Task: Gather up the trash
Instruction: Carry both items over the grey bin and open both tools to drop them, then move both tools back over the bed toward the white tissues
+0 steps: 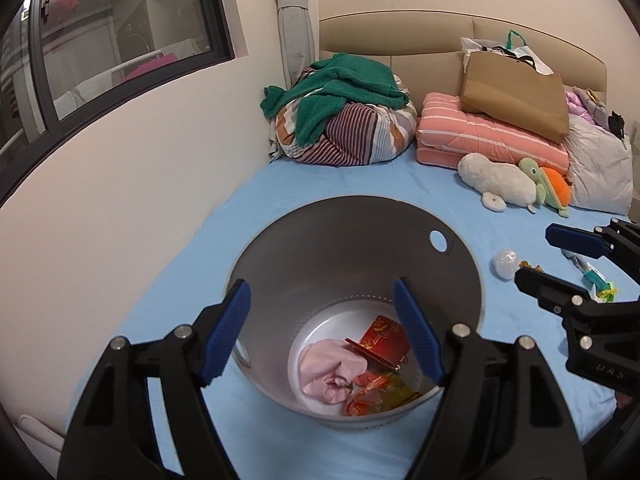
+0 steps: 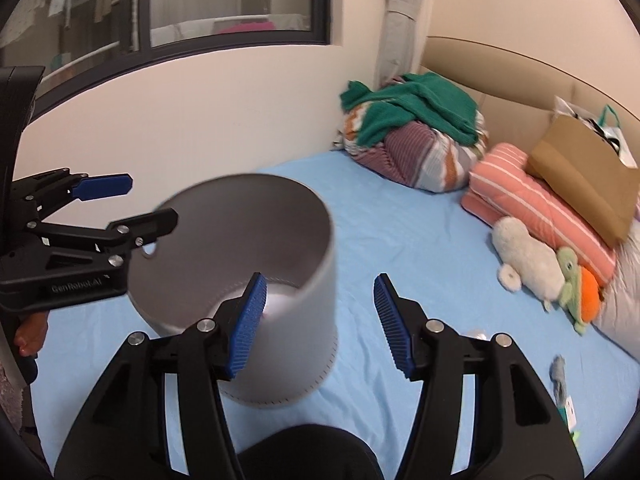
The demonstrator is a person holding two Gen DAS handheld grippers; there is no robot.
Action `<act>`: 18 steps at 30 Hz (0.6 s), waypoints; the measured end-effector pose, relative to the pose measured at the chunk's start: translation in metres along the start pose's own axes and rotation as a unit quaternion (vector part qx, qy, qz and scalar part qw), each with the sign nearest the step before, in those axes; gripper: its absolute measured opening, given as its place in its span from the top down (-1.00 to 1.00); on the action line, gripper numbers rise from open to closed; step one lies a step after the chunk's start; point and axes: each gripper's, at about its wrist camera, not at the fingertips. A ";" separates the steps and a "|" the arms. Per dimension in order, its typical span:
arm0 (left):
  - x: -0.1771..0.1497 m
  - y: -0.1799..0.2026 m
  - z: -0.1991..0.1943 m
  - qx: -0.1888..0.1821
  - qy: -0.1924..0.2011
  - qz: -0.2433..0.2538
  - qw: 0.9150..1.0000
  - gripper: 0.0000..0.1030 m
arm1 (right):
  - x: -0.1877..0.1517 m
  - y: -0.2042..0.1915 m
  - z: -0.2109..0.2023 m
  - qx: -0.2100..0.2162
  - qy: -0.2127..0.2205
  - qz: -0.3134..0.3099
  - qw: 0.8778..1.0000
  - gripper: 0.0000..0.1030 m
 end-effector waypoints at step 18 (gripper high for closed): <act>-0.012 0.188 0.022 -0.181 -0.011 0.109 0.977 -0.44 | -0.137 0.154 -0.097 -0.230 -0.052 0.157 0.959 -0.05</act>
Point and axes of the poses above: each gripper's, at about its wrist camera, not at the fingertips, and z roughly the way its jaws point, y to its right, x to its top, and after that the axes turned 3 degrees about y, right-handed
